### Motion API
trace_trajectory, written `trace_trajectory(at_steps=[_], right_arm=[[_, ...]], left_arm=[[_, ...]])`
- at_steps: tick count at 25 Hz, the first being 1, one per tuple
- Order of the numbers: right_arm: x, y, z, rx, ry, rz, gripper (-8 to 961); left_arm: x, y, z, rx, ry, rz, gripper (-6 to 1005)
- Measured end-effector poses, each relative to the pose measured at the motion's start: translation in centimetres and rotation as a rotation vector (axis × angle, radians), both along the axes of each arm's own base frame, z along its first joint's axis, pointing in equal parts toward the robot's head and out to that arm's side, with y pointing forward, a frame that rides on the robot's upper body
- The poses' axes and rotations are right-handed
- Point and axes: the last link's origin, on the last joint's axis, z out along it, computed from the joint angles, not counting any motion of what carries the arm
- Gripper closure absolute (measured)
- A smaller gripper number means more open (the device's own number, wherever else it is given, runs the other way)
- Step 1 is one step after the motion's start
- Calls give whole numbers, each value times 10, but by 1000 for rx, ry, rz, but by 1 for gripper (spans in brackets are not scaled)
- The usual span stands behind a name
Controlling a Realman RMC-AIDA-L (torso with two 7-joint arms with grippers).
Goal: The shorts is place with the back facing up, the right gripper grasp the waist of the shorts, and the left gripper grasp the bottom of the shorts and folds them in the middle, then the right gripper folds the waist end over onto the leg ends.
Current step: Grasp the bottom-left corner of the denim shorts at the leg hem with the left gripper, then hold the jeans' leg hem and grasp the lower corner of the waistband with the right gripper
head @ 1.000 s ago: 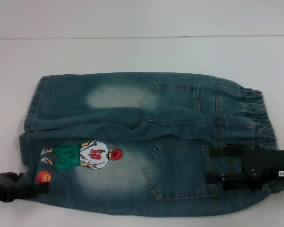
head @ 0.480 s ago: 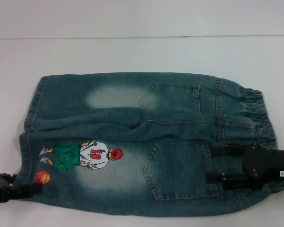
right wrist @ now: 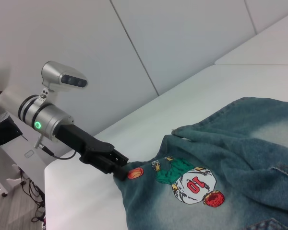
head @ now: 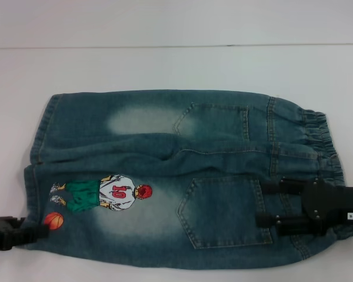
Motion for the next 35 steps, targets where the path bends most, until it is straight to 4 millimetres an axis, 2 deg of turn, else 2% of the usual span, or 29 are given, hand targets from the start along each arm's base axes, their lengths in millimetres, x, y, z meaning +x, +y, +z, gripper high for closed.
trace_trajectory(at_steps=[5, 16, 24, 29, 35], right_arm=[[0, 0, 0, 0, 0, -1, 38], [0, 1, 1, 3, 0, -3, 38], [0, 1, 1, 5, 1, -2, 38], [0, 1, 1, 6, 1, -4, 39], [3, 1, 7, 24, 20, -23, 39]], left_arm=[[0, 0, -2, 0, -2, 1, 495], [1, 0, -1, -3, -8, 6, 554], [2, 1, 1, -10, -12, 9, 683], [7, 3, 0, -26, -30, 6, 900], [13, 5, 1, -31, -50, 15, 906]])
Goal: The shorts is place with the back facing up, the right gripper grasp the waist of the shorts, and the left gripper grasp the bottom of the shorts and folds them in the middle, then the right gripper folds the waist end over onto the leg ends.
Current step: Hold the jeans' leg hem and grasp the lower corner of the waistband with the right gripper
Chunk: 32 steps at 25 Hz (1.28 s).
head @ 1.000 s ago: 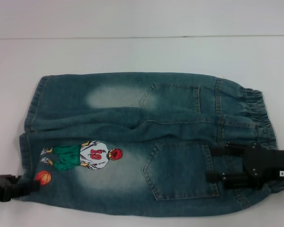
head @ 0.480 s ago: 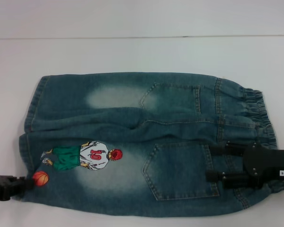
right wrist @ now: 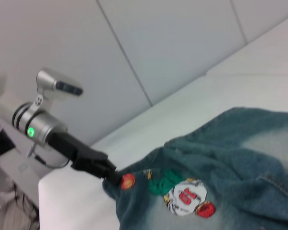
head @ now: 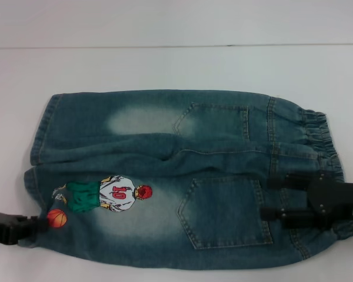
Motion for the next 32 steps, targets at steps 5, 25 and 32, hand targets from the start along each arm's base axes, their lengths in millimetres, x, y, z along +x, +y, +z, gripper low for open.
trace_trajectory(at_steps=[5, 25, 32], right_arm=[[11, -11, 22, 62, 73, -56, 39], [98, -106, 82, 276, 84, -484, 39], [98, -92, 64, 205, 37, -515, 38]], left_arm=[[4, 2, 2, -1, -6, -9, 922], [16, 6, 3, 15, -71, -49, 933], [18, 7, 2, 10, -79, -57, 933]])
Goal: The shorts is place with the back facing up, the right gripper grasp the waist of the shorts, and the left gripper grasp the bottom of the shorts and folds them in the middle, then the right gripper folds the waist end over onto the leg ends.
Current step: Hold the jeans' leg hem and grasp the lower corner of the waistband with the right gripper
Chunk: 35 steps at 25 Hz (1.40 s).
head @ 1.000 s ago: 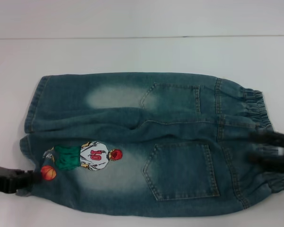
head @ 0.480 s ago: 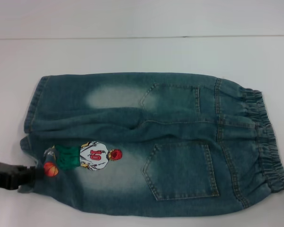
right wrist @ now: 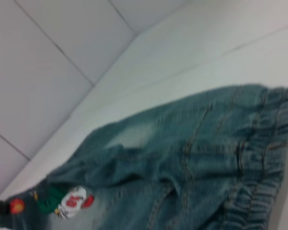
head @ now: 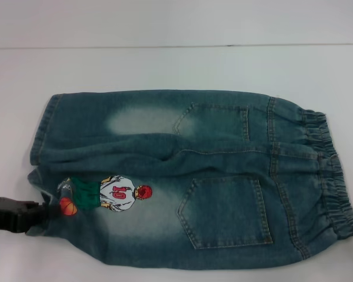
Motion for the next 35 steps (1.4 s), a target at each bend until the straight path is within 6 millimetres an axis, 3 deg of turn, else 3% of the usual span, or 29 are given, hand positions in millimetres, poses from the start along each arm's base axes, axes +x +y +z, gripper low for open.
trace_trajectory(at_steps=[22, 35], right_arm=[[-6, 27, -25, -109, -80, 29, 40], [-13, 28, -27, -146, -61, 64, 39]], left_arm=[[2, 1, -3, -20, 6, -9, 932], [5, 4, -4, -23, 2, -19, 933]])
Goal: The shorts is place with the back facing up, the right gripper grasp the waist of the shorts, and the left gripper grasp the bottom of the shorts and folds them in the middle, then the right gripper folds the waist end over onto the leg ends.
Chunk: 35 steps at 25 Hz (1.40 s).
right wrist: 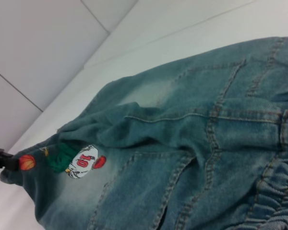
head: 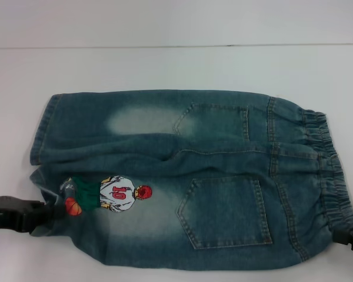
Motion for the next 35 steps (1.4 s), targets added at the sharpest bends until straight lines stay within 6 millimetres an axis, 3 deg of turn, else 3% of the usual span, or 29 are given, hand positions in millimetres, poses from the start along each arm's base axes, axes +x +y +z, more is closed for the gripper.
trace_trajectory(at_steps=[11, 16, 19, 24, 35], right_arm=[[-4, 9, 2, -50, -30, 38, 48], [-4, 12, 2, -50, -39, 38, 242], [-3, 13, 6, -37, -49, 45, 453], [-5, 16, 7, -34, -54, 53, 692], [-12, 23, 17, 10, -6, 75, 899]], left_arm=[[2, 1, -2, -7, -9, -5, 933], [3, 3, -2, -6, -10, -10, 932], [4, 4, -2, -6, -10, -13, 933], [6, 5, -3, -11, -16, -17, 935], [7, 7, -3, -2, -29, -19, 937]])
